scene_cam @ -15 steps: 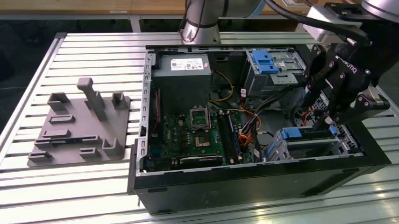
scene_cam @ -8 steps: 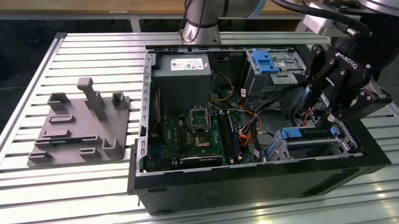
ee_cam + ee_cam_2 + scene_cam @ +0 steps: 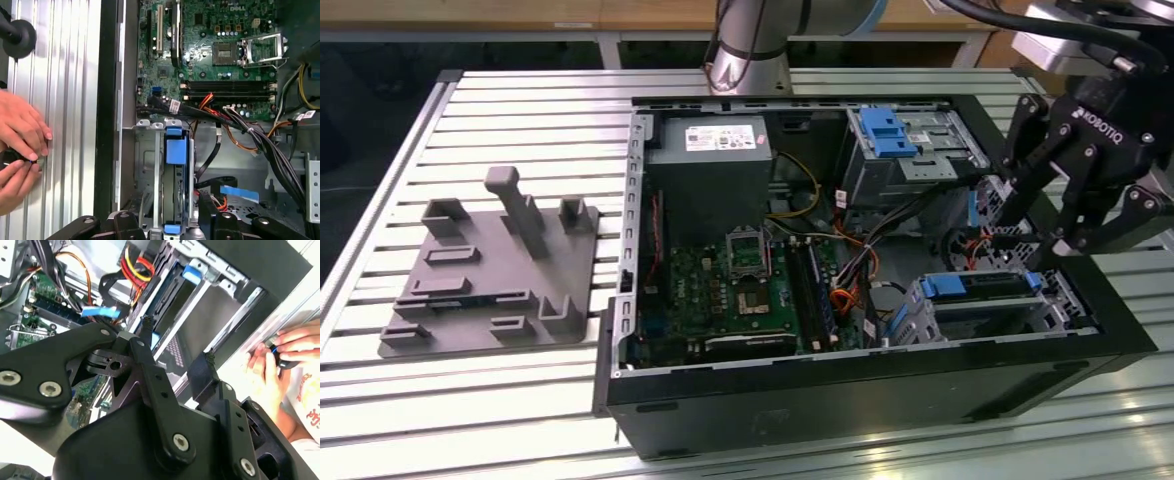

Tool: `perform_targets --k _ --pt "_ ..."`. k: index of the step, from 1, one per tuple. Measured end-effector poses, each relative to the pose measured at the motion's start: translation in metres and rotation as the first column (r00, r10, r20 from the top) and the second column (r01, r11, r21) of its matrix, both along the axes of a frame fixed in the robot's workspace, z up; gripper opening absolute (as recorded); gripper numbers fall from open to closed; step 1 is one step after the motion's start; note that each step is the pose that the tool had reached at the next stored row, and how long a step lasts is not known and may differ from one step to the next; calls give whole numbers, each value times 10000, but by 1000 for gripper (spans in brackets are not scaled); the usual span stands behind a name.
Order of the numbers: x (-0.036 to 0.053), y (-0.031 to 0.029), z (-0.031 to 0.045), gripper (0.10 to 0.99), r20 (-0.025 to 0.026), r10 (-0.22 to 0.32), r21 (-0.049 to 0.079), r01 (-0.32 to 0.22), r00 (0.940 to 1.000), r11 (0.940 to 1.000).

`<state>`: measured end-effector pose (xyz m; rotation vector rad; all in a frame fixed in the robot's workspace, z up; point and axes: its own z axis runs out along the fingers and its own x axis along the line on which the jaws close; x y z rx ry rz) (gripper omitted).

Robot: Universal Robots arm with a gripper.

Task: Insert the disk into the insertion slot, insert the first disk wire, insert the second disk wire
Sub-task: 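Insert the first disk wire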

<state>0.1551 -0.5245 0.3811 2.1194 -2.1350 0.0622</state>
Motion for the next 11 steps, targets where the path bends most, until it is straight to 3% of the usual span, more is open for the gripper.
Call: perform_targets --k 2,3,8,11 --pt "14 26 -2 557 -3 -1 -140 1 10000 9999" --pt "16 52 -6 557 -2 0 -274 0 10000 9996" --pt "17 190 -14 557 -2 -1 -1125 1 10000 9937" --pt "29 310 -28 557 -2 -1 -1176 0 10000 9931"
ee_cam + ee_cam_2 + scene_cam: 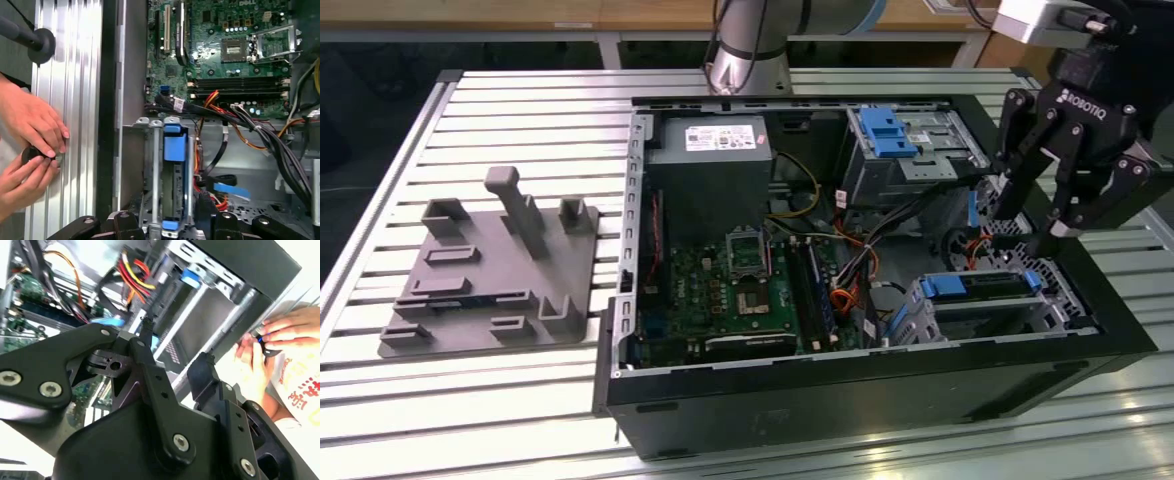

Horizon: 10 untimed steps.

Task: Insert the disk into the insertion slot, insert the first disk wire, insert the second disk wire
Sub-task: 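Insert the first disk wire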

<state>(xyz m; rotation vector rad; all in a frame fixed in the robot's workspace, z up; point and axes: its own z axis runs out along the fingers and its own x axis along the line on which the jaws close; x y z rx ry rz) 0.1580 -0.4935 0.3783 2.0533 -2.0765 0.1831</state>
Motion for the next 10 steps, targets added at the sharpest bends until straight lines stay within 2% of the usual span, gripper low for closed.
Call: perform_targets --k 3,6,10 --pt "53 67 -21 557 1 0 3 0 10000 10000" --pt "147 74 -48 557 1 0 1 0 10000 10000" --pt "148 76 -103 557 3 -1 -21 1 10000 10000"
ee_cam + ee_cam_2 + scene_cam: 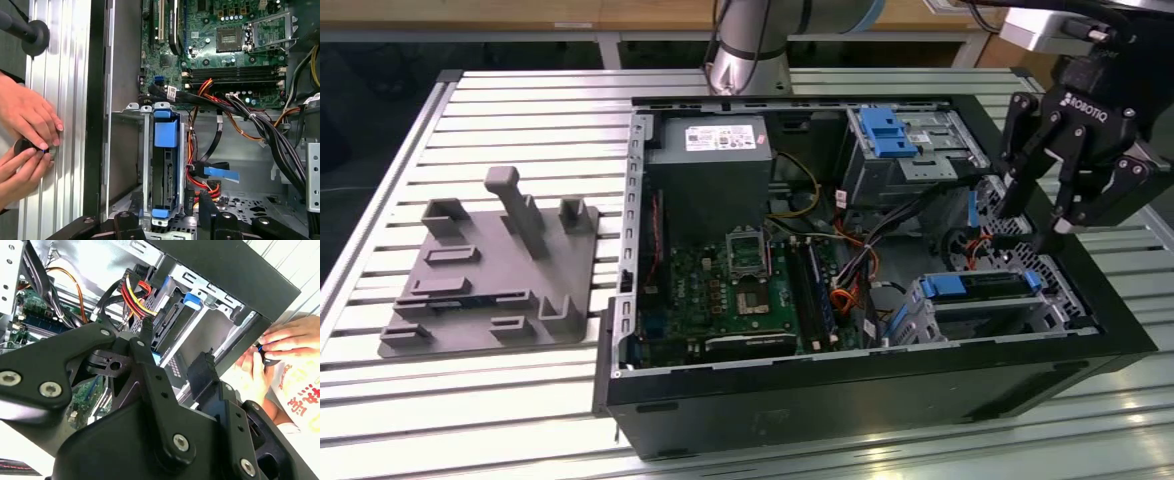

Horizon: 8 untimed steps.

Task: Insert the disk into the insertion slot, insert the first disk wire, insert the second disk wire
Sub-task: 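Insert the first disk wire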

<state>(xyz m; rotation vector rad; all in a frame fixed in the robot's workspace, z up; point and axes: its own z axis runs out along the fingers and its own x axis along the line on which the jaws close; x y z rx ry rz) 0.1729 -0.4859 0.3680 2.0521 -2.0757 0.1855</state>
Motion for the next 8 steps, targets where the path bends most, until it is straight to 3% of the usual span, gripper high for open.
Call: perform_targets --k 8 --pt "0 76 -26 545 2 -64 -12 64 10000 10000"
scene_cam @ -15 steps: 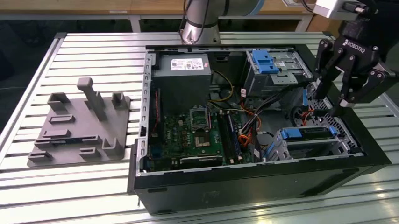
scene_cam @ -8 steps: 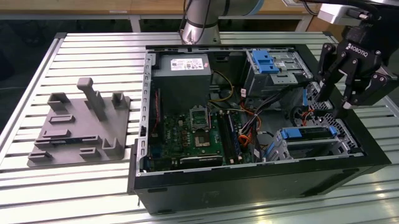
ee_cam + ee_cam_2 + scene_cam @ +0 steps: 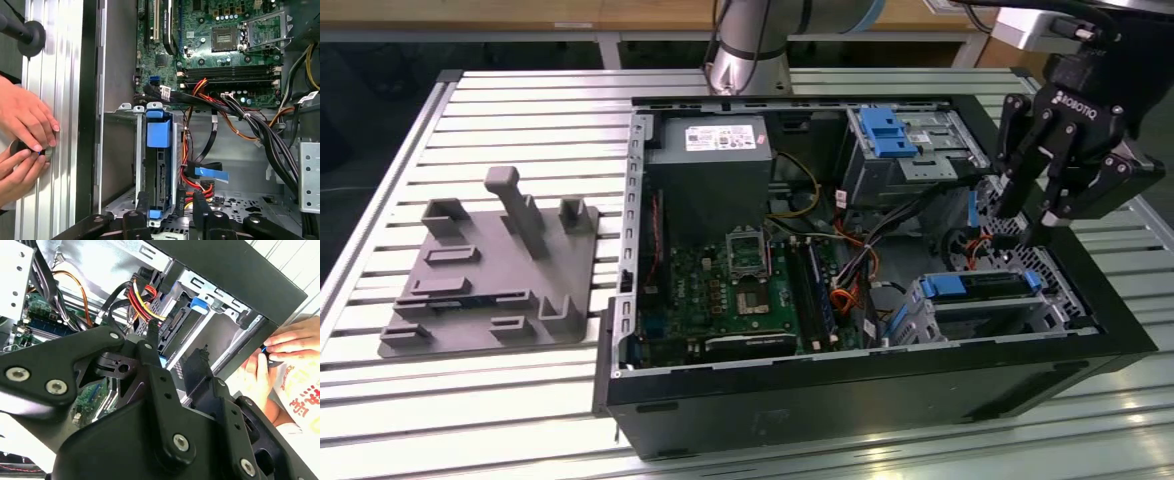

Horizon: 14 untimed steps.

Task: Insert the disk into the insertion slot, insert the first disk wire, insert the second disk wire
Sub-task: 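Insert the first disk wire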

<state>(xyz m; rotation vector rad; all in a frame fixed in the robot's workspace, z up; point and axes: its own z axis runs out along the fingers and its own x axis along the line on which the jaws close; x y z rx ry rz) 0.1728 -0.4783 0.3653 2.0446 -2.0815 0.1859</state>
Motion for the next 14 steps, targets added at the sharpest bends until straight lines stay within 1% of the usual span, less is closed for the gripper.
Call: perform_targets --k 1,4,6,7,9,10,14 --pt "0 1 0 471 0 -42 -1 42 10000 10000" --pt "-1 2 -3 471 3 -254 -2 254 9997 9997" --pt "-1 2 -5 455 4 -405 -1 405 9992 9992" --pt "-1 2 -6 388 4 -463 -1 463 9989 9989" --pt "1 -1 -10 388 5 -494 3 494 9988 9988" --pt "4 -5 -12 322 4 -493 2 493 9988 9988" --pt "19 -29 -27 322 4 -489 8 489 9988 9988"
